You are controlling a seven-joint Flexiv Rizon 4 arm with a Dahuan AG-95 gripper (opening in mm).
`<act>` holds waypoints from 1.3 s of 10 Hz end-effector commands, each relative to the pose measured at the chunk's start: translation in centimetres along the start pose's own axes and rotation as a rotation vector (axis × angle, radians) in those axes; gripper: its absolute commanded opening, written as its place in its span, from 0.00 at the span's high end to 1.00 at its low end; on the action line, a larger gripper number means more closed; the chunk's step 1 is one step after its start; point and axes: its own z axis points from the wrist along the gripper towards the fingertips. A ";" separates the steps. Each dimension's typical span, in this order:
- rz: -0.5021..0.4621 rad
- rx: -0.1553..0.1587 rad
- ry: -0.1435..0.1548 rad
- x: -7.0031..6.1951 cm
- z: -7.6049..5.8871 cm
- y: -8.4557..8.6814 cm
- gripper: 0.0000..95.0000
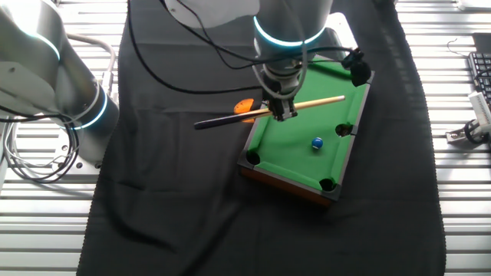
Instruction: Hit the pool ball
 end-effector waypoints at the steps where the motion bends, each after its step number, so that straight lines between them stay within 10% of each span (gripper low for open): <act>1: 0.000 0.002 0.000 0.5 -0.1 -0.2 1.00; 13: 0.003 -0.007 -0.015 1.9 0.3 -0.7 1.00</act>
